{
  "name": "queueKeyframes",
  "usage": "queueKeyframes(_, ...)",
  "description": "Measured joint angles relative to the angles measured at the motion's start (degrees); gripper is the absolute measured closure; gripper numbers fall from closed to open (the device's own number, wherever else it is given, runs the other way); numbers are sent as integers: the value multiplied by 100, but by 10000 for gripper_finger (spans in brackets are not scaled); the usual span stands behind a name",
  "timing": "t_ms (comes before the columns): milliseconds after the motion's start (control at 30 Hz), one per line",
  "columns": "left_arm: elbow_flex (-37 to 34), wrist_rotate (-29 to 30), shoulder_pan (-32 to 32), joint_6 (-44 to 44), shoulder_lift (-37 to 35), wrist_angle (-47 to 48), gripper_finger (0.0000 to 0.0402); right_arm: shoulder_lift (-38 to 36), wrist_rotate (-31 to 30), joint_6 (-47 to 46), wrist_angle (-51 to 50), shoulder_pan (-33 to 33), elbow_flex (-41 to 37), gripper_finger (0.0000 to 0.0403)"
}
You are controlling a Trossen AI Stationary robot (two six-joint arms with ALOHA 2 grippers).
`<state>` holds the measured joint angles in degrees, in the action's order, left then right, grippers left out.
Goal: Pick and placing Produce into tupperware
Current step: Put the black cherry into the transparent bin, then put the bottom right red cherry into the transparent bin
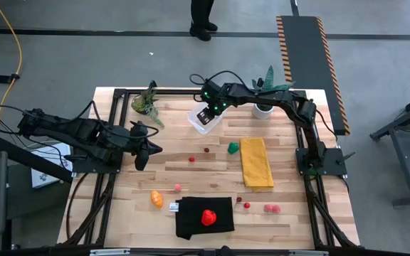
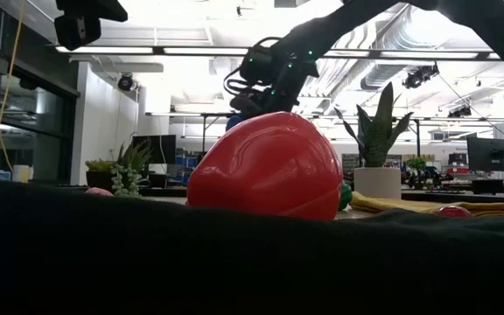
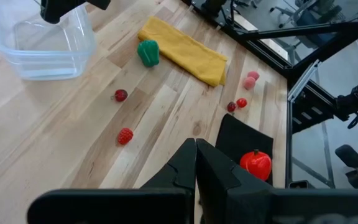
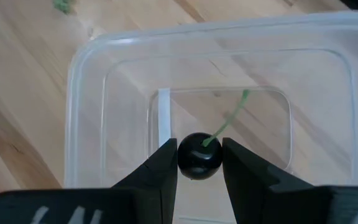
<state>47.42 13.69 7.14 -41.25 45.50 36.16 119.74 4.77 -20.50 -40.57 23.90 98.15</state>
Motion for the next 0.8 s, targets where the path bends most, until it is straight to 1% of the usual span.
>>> queueKeyframes(433,0,17,0,0,0,0,401,0,49,62,100,20,0,303)
queueKeyframes(667,0,17,1,0,0,0,401,-2,117,12,102,22,0,270)
queueKeyframes(800,0,17,1,0,0,0,401,-2,115,1,104,22,0,266)
